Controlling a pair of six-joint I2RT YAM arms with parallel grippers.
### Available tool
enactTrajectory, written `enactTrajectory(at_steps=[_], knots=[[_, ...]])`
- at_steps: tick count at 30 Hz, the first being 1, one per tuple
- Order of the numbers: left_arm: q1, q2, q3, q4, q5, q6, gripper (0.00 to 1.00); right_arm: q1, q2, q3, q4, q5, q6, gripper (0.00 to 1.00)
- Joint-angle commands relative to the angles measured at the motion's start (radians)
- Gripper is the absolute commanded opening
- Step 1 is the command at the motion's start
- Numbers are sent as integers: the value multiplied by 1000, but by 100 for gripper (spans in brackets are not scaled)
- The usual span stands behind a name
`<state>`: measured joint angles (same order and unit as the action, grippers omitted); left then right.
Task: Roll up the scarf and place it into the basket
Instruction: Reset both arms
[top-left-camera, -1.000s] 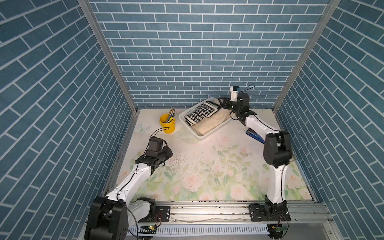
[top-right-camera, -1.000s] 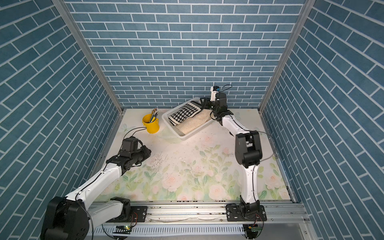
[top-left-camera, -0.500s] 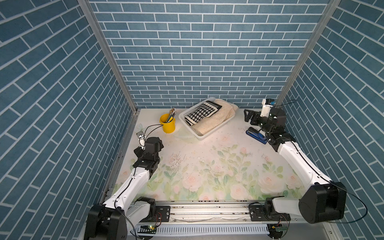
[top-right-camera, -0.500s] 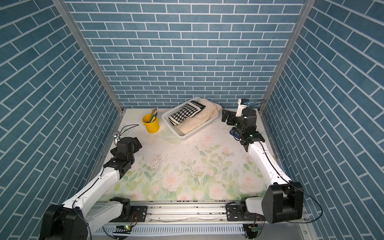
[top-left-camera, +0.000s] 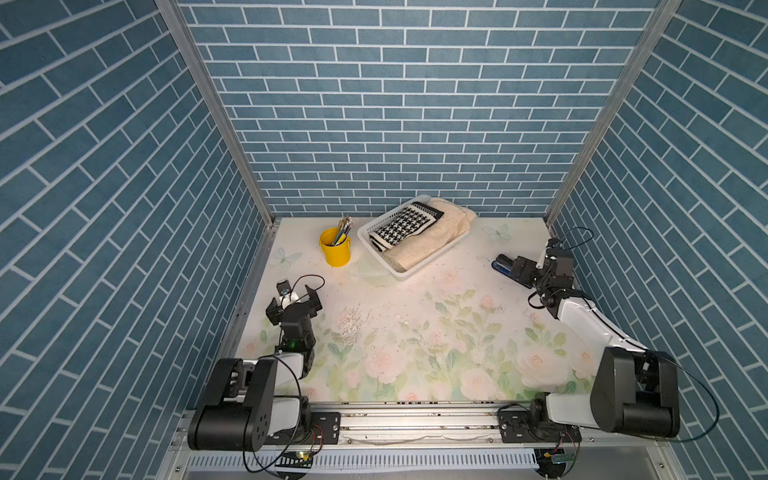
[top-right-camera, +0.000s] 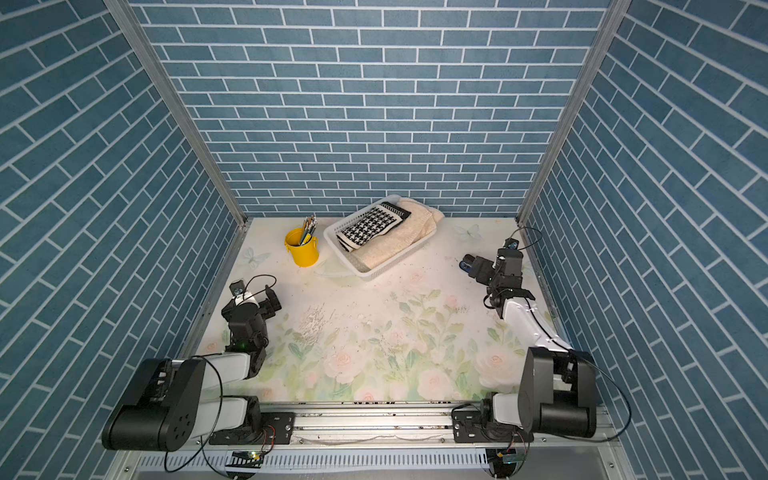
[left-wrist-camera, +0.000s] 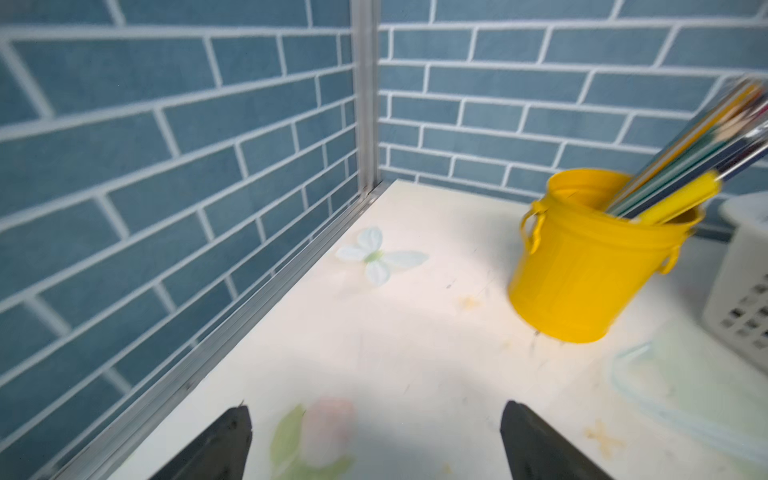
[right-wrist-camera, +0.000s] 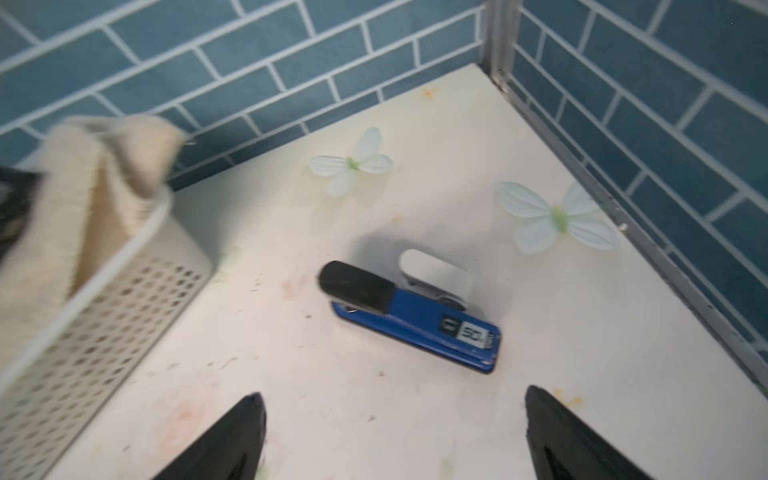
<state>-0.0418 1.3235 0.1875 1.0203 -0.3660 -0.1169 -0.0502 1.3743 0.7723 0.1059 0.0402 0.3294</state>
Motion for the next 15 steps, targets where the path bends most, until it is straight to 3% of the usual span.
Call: enactTrajectory(at_steps=[1, 3, 4, 6, 8, 10, 13, 15], knots=[[13, 98, -26, 265, 193, 60, 100, -33, 33, -95, 247, 53, -68, 99], [13, 201, -58, 436, 167, 58, 100, -31, 53, -182, 422, 82, -76, 99], [15, 157, -28, 296, 186, 52, 100, -31, 65, -222, 487, 108, -88, 99], [14, 185, 4, 296, 231, 76, 100, -27, 76, -285, 589, 158, -114, 99], [14, 172, 45, 188, 254, 85, 100, -17, 69, -375, 728, 208, -133, 99], [14, 186, 24, 256, 260, 89, 100, 7, 60, -471, 918, 238, -161, 99], [13, 179, 40, 210, 254, 86, 100, 99, 64, -587, 1156, 323, -255, 99], [14, 181, 34, 225, 253, 86, 100, 152, 76, -590, 1187, 327, -315, 100]])
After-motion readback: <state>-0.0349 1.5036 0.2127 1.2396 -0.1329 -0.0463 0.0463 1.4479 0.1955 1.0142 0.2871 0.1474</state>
